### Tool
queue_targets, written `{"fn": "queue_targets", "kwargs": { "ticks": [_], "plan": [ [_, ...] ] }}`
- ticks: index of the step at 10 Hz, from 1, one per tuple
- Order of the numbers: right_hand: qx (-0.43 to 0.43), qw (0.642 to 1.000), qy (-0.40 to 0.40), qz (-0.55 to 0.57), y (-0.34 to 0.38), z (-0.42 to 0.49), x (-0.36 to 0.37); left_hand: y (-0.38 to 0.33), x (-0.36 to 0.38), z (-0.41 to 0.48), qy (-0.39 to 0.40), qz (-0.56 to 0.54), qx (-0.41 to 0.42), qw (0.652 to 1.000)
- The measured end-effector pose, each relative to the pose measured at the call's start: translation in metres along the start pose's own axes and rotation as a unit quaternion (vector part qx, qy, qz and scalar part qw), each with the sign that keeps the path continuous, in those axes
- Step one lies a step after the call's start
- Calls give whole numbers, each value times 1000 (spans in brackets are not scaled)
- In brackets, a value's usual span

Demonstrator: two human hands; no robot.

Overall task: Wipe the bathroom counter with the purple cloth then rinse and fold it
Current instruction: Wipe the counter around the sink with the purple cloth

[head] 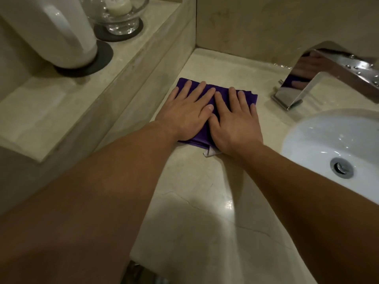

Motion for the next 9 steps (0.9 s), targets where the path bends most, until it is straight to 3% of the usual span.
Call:
{"fn": "queue_targets", "kwargs": {
  "ticks": [9],
  "plan": [
    [20, 1000, -9, 5, 58, -81, 20, 20, 1, -97, 3, -1, 8, 1000]
  ]
}}
Point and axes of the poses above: each hand's wrist, its own z-axis towards the middle knuckle, its own x-axis out of the palm, y = z × x, the point moved 8 cm from there along z, towards the middle knuckle, and after that the axes turned 1 degree about -y, right-handed, at the moved point
